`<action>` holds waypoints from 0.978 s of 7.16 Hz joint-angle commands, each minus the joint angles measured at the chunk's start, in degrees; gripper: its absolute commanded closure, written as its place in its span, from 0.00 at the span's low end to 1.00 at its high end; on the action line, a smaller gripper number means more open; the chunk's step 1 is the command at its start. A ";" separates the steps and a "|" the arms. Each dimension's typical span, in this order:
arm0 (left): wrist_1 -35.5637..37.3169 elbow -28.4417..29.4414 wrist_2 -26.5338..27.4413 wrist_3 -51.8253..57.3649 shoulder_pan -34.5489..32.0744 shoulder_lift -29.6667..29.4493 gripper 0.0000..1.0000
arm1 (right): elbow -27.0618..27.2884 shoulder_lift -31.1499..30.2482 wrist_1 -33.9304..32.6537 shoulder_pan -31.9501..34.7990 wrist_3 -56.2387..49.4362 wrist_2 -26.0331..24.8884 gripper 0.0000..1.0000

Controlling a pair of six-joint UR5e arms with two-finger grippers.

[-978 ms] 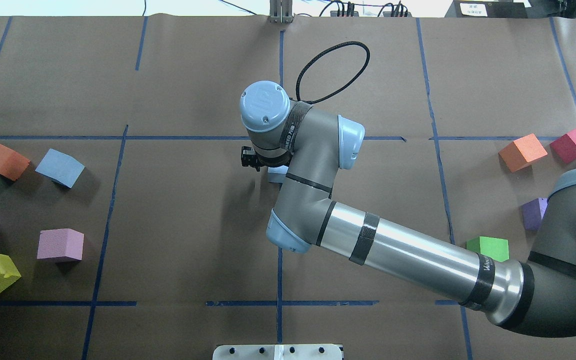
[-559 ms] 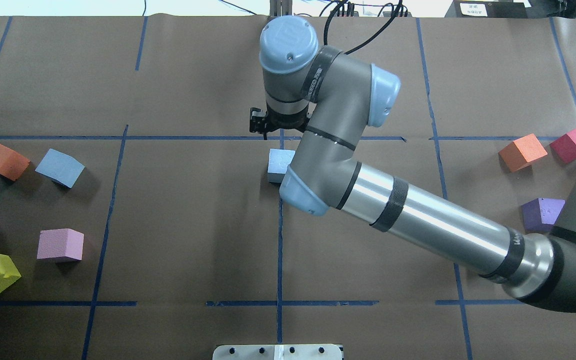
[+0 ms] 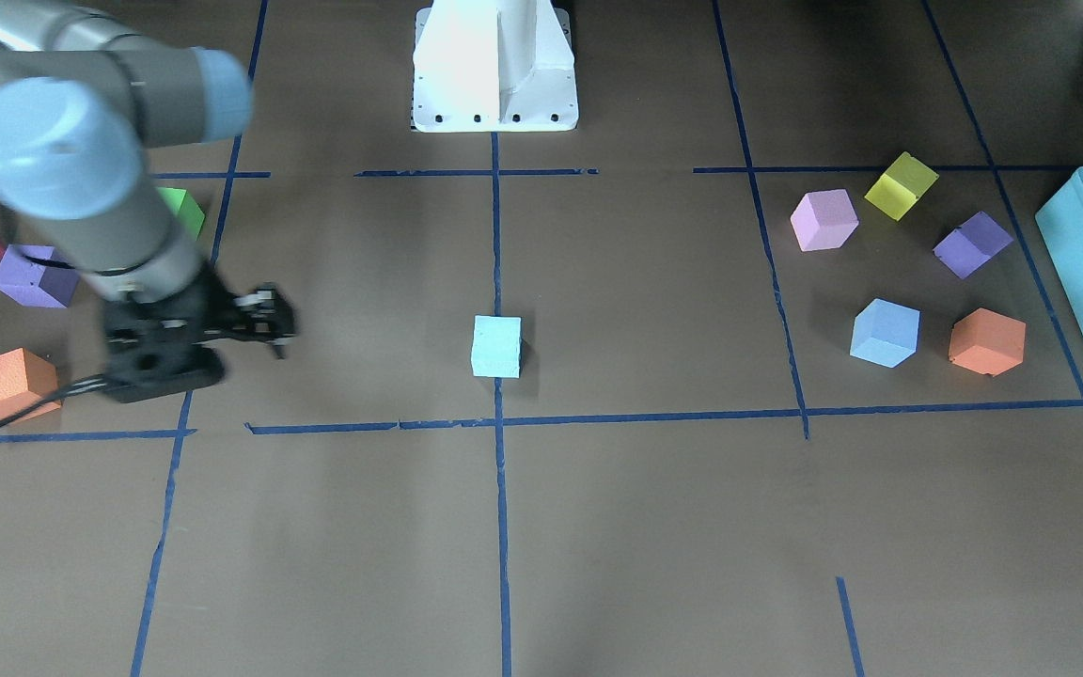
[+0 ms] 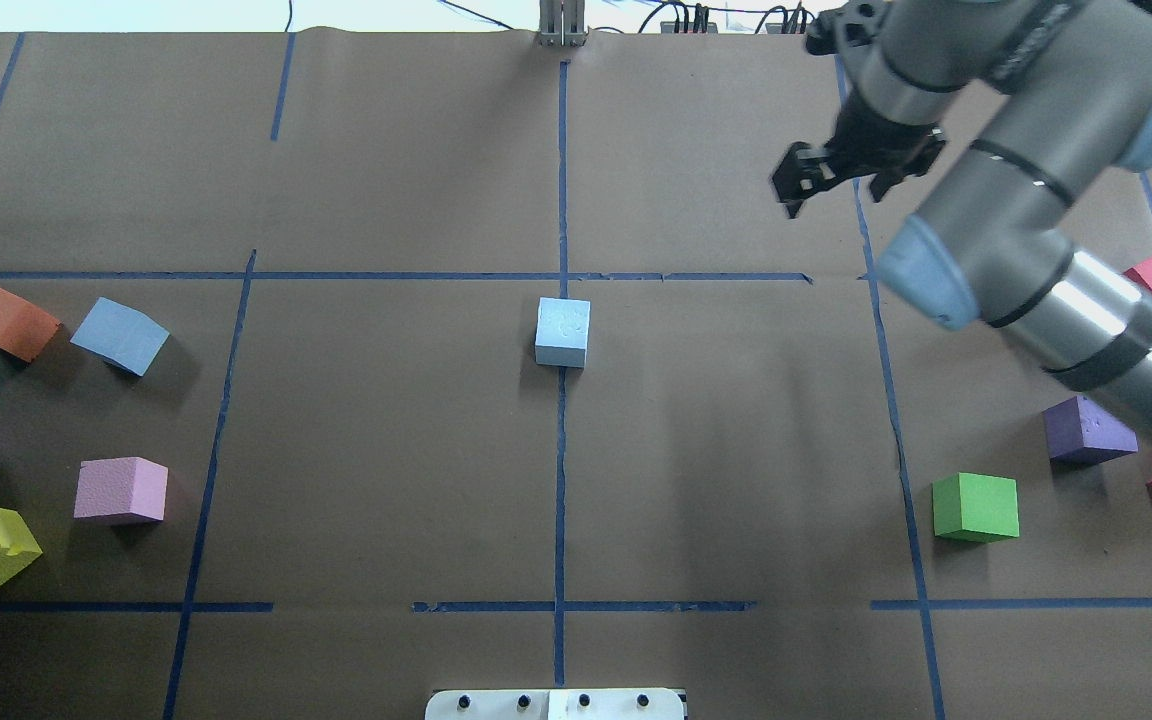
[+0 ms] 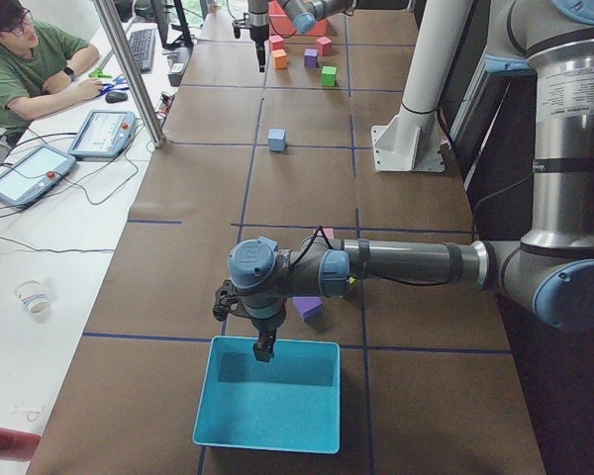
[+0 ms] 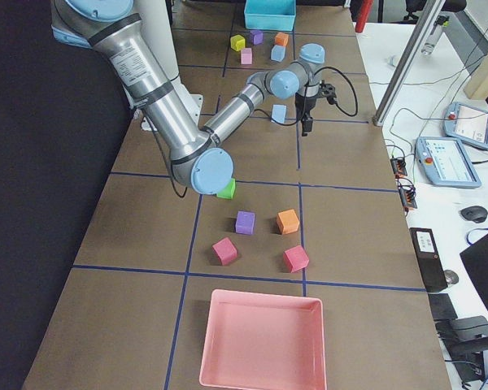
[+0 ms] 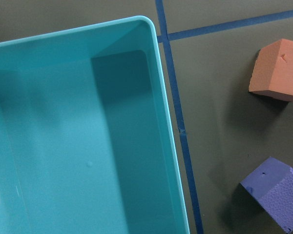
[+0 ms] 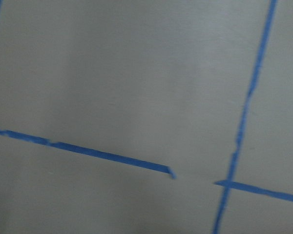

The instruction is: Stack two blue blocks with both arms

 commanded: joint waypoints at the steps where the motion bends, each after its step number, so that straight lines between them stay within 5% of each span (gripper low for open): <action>1: -0.31 -0.84 -0.23 0.03 0.02 -2.82 0.00 | 1.82 -13.13 0.34 12.29 -25.53 7.05 0.00; 4: -7.17 -0.84 -0.32 -0.58 0.45 -4.77 0.00 | 1.99 -28.70 0.61 28.55 -51.68 11.37 0.00; 6: -11.27 -1.46 -5.47 -9.24 1.77 -5.22 0.00 | 2.51 -36.28 0.52 33.95 -55.27 11.20 0.01; 7: -19.57 -2.24 -5.25 -14.24 6.04 -4.34 0.00 | 3.39 -36.22 0.52 33.97 -52.05 11.20 0.00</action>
